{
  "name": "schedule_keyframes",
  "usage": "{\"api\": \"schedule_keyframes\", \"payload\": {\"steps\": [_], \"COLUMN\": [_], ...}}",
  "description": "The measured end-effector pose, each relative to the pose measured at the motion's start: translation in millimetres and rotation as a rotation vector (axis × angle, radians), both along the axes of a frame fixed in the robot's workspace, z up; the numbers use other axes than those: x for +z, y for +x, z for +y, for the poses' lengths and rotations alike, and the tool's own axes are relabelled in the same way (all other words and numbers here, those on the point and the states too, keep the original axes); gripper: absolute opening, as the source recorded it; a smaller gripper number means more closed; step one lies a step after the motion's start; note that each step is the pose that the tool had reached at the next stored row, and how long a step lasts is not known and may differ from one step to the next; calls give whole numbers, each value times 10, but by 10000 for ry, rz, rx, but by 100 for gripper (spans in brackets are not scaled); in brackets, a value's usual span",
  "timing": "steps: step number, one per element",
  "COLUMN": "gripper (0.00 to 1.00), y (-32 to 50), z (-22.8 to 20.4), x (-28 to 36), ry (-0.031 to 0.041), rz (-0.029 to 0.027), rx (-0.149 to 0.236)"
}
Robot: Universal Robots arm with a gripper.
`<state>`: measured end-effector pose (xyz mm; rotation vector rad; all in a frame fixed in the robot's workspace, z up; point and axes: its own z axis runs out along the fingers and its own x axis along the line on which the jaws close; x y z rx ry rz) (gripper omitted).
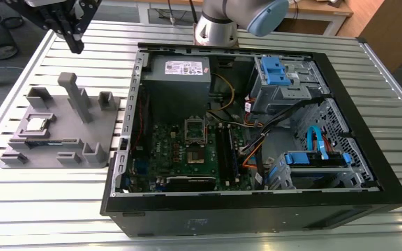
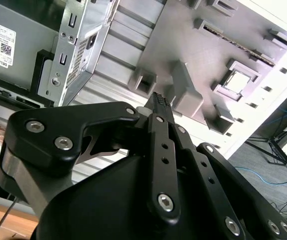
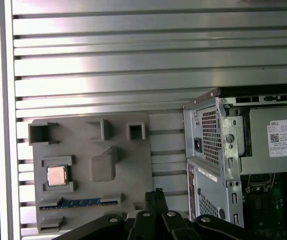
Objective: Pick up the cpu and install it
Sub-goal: 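Reach for the cpu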
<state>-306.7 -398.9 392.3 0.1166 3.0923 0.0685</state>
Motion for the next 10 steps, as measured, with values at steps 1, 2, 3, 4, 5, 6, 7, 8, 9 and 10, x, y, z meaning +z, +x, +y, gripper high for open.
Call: {"api": "schedule_keyframes", "payload": {"steps": [1,2,3,4,5,6,7,8,9,10], "gripper": [11,11,11,11,11,11,11,11,11,11], "y": [-7,-13,-20,-26,-32,-38,-43,-50,-56,-62], "z": [0,0,0,0,0,0,0,0,0,0], "x": [0,0,0,0,0,0,0,0,0,0], "ry": [0,0,0,0,0,0,0,0,0,0], "rz": [-1,-1,0,-1,-1,-1,-1,-1,-1,-1], "rx": [0,0,0,0,0,0,0,0,0,0]}}
